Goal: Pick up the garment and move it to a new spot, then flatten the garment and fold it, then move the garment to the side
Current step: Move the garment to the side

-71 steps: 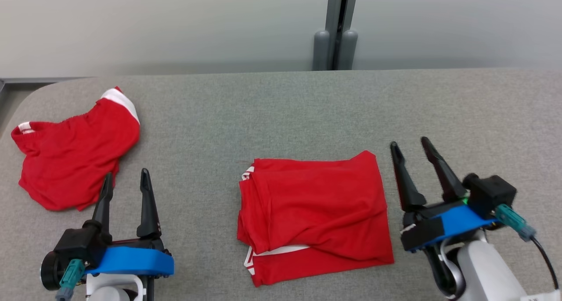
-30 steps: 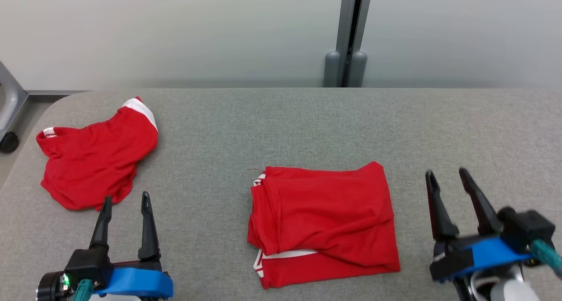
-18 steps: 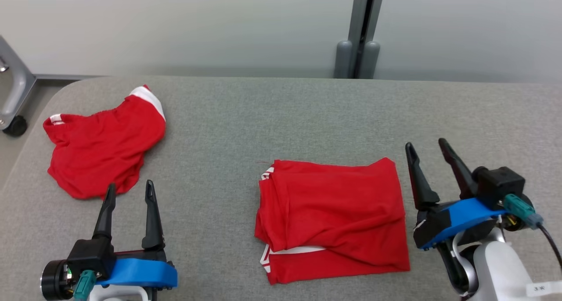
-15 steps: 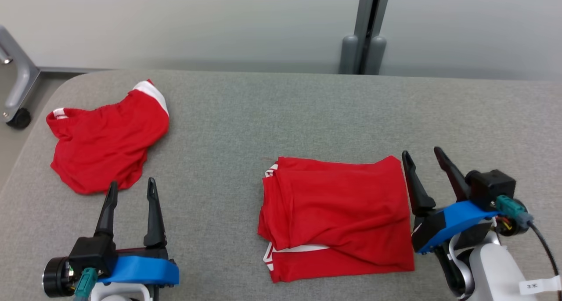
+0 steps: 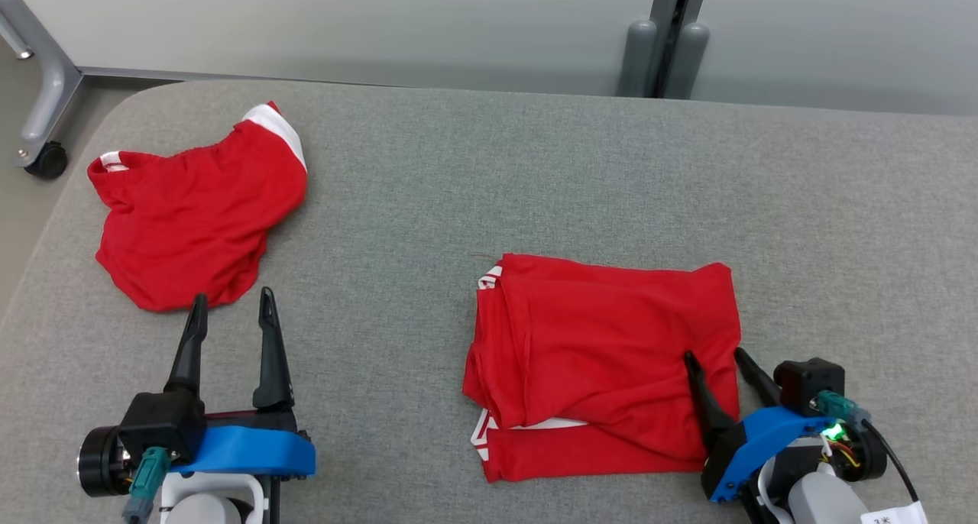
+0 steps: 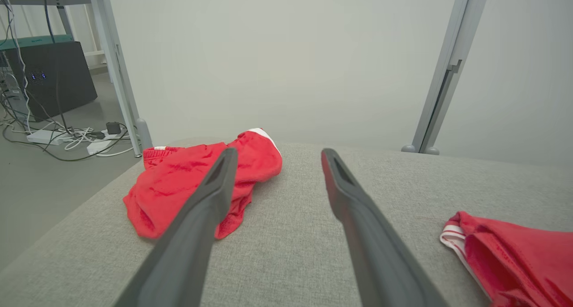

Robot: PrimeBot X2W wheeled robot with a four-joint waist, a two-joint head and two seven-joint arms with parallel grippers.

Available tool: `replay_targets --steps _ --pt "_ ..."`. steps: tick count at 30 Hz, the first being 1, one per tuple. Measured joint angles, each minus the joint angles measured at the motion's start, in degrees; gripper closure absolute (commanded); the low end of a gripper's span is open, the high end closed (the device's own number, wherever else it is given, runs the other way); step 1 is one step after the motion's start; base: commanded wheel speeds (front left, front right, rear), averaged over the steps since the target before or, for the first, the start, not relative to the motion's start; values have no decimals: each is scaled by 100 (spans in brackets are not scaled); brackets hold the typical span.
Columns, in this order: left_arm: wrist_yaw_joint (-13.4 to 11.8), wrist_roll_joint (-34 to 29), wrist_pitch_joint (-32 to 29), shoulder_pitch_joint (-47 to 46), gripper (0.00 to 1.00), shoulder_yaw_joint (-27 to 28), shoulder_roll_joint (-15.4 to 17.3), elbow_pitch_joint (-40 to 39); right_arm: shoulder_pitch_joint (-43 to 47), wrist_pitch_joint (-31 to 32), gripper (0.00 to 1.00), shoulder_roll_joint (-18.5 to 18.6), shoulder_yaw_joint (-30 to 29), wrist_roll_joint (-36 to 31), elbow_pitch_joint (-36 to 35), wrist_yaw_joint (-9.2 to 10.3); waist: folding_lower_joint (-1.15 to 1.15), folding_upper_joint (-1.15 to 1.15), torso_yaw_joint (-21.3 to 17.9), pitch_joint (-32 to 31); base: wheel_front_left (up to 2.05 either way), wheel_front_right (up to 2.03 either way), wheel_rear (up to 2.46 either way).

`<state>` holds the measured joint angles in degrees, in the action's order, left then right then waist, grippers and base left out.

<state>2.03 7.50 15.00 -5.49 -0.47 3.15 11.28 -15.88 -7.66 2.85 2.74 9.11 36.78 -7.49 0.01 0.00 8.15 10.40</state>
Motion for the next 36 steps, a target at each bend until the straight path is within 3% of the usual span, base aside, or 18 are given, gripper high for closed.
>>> replay_targets --steps 3,5,12,26,36 --pt "0 0 0 -34 0 3 -2 4 -101 -124 0 9 197 115 245 1 0 0 -21 22 0 0 0" --pt "0 0 0 -51 0 1 -7 10 -171 -176 100 29 359 264 348 4 0 0 -44 41 0 0 0" --pt "40 58 0 -221 0 -55 -11 35 -578 -412 100 31 457 318 532 -2 0 0 -191 236 0 0 0" --pt "103 -36 5 -829 0 -123 3 -200 -1102 -530 100 1218 307 323 -233 -3 1 0 -1521 1115 0 0 0" --pt "189 -151 5 -1129 0 -137 46 -211 -1250 -547 100 1599 377 338 -645 -2 0 0 -1865 1323 0 0 0"
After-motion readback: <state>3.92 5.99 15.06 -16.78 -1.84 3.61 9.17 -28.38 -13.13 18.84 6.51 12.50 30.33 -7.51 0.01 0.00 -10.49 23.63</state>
